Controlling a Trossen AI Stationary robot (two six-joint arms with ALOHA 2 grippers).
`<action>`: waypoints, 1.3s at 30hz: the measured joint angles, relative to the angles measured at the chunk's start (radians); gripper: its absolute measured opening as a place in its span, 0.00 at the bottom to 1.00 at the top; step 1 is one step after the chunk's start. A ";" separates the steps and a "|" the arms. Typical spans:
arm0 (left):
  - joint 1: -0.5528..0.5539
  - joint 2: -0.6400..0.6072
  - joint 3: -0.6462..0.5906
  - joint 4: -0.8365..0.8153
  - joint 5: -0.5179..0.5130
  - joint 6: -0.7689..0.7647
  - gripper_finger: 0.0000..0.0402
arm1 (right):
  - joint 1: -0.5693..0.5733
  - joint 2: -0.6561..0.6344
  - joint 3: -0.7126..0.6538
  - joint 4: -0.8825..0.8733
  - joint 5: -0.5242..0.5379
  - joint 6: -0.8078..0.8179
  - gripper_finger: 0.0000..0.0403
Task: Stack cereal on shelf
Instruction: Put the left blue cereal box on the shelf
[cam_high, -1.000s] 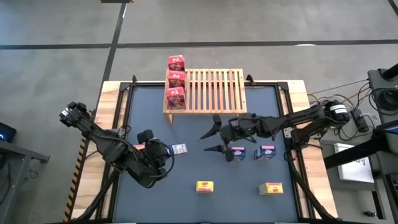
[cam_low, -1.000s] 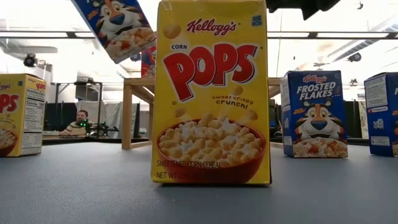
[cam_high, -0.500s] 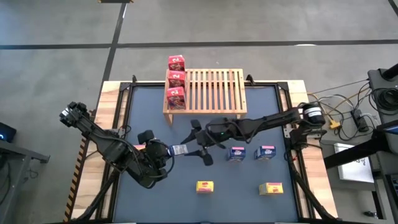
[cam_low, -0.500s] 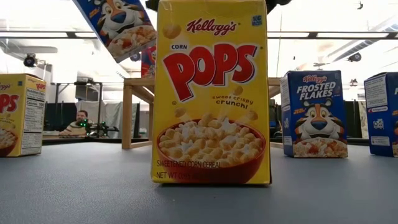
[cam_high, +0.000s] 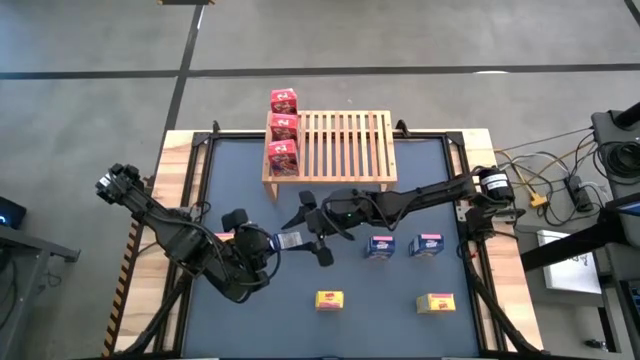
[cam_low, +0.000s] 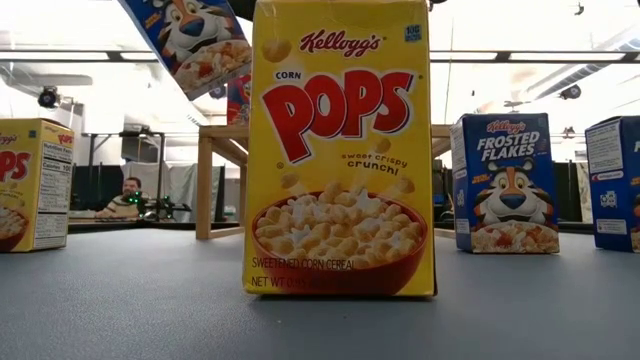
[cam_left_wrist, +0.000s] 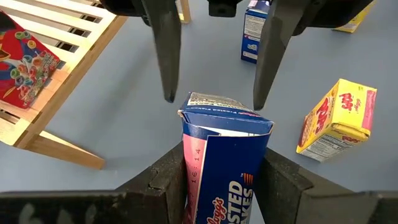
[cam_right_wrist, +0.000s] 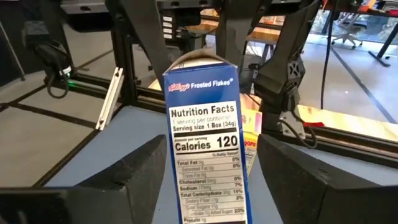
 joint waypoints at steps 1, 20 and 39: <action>0.000 0.000 0.000 0.001 -0.002 0.002 0.34 | 0.000 0.000 0.000 0.000 0.000 0.005 0.63; 0.002 0.000 -0.002 0.056 -0.005 0.042 0.34 | 0.011 0.001 -0.004 -0.002 0.041 0.023 0.67; 0.001 -0.001 -0.002 0.099 -0.024 0.068 0.43 | 0.011 0.001 -0.004 -0.032 0.016 0.052 0.43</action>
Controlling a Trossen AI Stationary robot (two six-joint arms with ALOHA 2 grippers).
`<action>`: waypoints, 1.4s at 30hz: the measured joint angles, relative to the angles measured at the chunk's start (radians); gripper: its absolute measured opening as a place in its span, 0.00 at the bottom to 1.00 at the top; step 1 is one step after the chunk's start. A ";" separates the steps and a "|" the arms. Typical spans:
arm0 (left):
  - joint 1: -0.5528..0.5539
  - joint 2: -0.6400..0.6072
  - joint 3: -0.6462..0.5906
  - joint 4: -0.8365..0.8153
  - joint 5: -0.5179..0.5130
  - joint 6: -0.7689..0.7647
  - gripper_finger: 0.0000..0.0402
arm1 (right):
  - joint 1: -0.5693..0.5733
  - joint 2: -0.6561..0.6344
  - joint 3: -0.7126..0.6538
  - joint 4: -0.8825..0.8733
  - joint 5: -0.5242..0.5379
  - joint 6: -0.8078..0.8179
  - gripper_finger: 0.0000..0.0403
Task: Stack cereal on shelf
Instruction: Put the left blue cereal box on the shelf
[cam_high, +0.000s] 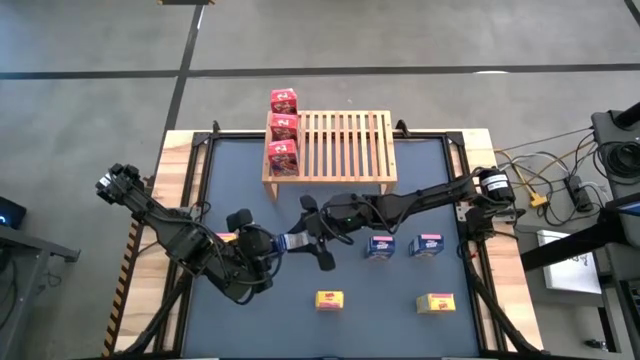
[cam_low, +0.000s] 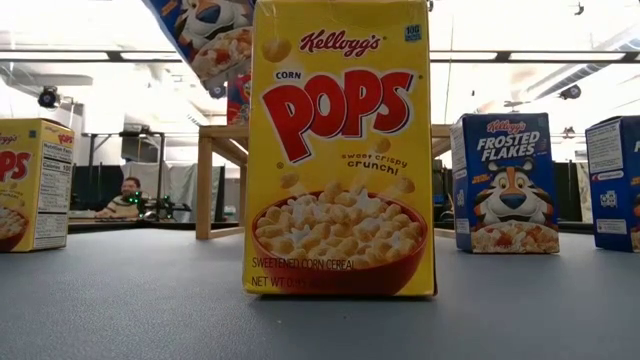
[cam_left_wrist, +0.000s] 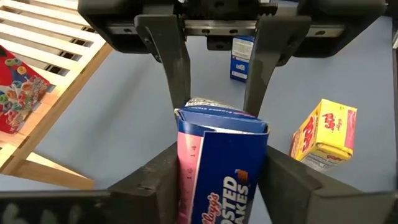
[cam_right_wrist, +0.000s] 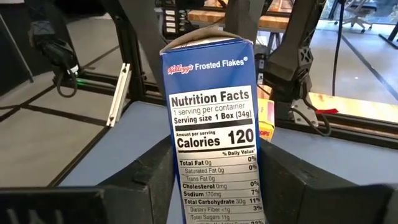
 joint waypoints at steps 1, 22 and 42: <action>0.000 0.000 0.000 0.000 -0.003 0.000 0.45 | 0.000 0.000 0.000 -0.001 0.002 0.000 0.43; -0.286 -0.018 0.157 -0.200 -0.561 0.029 0.74 | -0.057 -0.176 -0.081 0.018 -0.033 -0.055 0.38; -0.341 -0.370 -0.422 -0.160 -0.652 -0.650 0.58 | -0.573 -0.559 -0.534 0.472 -0.154 0.053 0.38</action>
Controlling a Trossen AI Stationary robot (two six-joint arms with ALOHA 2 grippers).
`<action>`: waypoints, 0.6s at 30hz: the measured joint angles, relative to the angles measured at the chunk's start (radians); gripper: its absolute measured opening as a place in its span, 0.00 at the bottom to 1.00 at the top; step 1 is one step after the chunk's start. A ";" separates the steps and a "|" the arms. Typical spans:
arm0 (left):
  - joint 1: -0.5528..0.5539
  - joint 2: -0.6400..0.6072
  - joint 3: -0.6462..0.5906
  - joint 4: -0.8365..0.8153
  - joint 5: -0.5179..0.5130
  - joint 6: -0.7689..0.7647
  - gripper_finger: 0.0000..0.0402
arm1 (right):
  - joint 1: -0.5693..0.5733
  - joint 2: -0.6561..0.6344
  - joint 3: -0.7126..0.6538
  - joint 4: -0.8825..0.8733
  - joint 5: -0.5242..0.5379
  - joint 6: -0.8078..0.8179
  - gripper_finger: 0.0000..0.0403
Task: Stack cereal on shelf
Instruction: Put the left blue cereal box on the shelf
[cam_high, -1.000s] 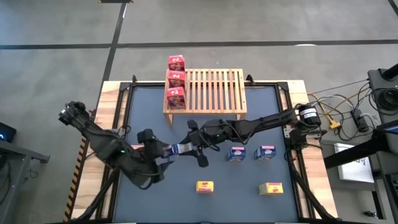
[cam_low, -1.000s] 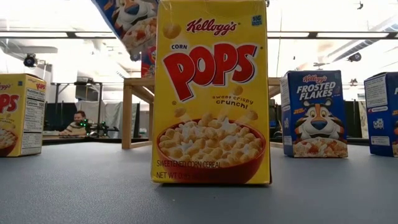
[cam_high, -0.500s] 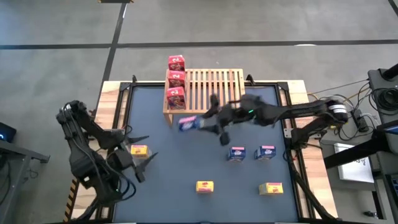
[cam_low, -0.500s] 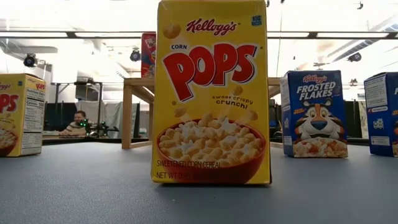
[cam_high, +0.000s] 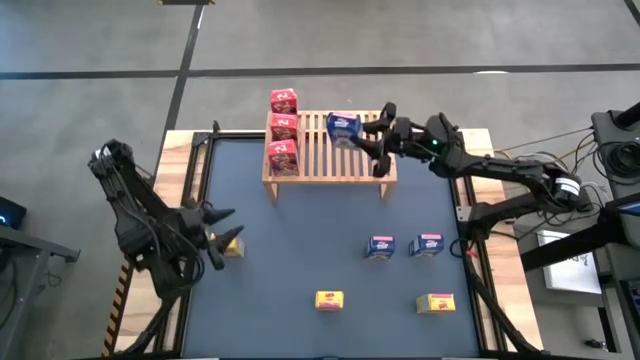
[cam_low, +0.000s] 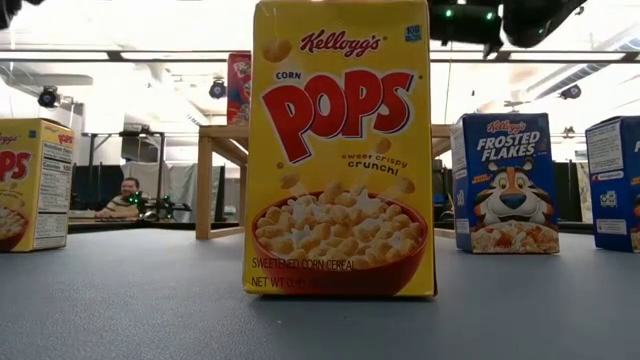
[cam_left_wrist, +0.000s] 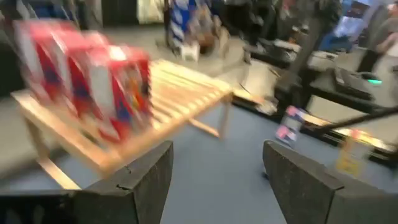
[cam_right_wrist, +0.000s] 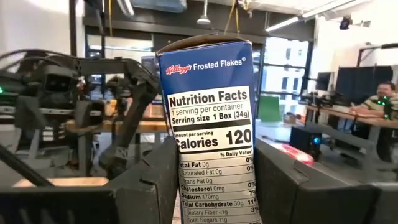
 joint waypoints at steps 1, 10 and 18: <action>0.001 -0.019 -0.027 0.089 0.034 0.050 0.58 | -0.013 0.011 0.003 0.009 -0.020 0.004 0.38; 0.097 -0.129 -0.323 1.078 0.290 0.914 0.58 | -0.101 0.155 0.111 0.014 -0.071 -0.035 0.38; 0.256 -0.314 -0.593 1.707 0.623 1.479 0.58 | -0.190 0.367 0.265 0.016 -0.223 0.028 0.38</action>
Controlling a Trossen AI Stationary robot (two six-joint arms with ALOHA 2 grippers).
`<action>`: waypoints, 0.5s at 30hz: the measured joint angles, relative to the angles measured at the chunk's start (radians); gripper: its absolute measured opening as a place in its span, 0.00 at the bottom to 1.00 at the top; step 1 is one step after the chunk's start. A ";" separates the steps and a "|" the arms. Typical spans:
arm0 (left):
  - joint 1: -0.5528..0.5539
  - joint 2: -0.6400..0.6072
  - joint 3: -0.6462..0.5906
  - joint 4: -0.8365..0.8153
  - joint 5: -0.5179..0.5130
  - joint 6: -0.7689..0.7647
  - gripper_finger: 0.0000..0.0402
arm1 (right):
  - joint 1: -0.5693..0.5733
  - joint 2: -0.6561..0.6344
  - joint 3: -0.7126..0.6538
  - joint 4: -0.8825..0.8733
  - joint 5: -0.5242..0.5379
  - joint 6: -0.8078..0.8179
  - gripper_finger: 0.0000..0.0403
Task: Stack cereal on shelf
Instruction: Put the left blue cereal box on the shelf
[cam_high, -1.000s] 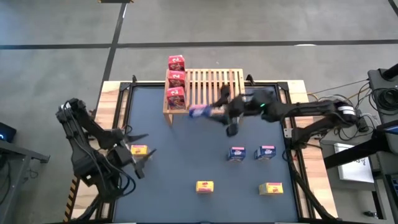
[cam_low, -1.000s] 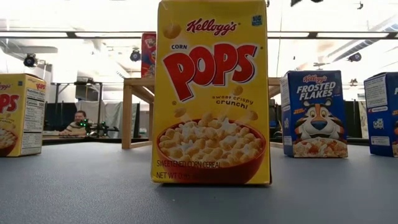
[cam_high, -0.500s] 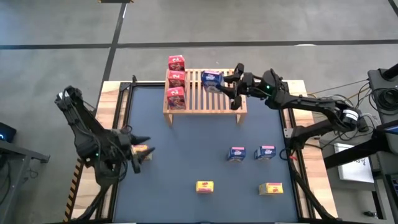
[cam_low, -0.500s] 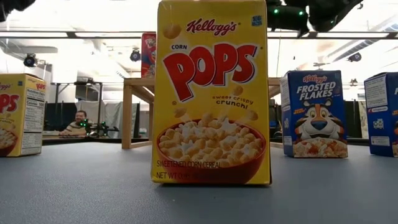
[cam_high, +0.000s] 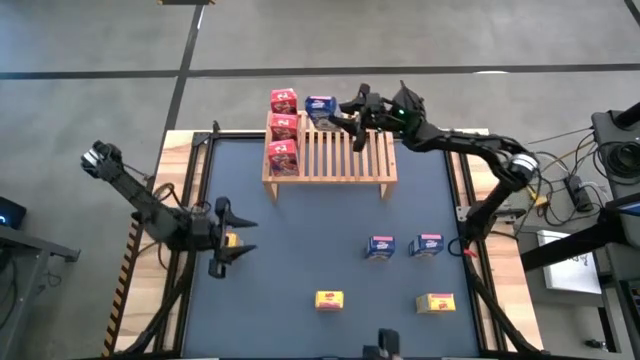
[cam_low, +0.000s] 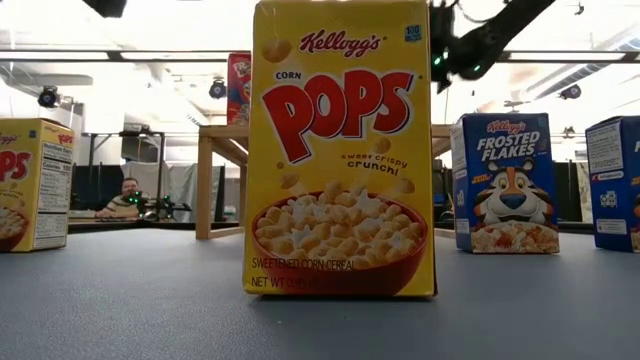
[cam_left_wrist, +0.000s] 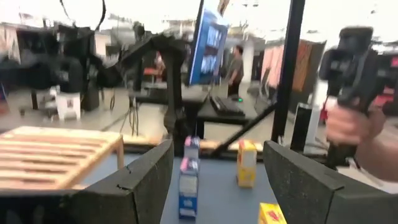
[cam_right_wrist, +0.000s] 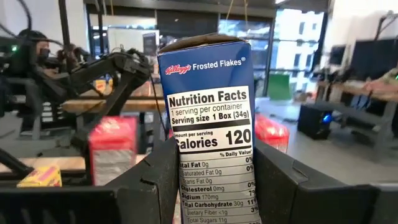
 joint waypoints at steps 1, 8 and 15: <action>0.020 -0.029 -0.027 0.018 0.024 0.012 0.58 | -0.009 0.028 0.017 0.006 -0.022 0.015 0.38; 0.113 -0.165 -0.158 0.132 0.173 0.037 0.58 | -0.081 0.212 0.069 0.248 -0.176 0.211 0.38; 0.119 -0.192 -0.179 0.139 0.188 0.048 0.58 | -0.121 0.301 0.036 0.470 -0.190 0.317 0.38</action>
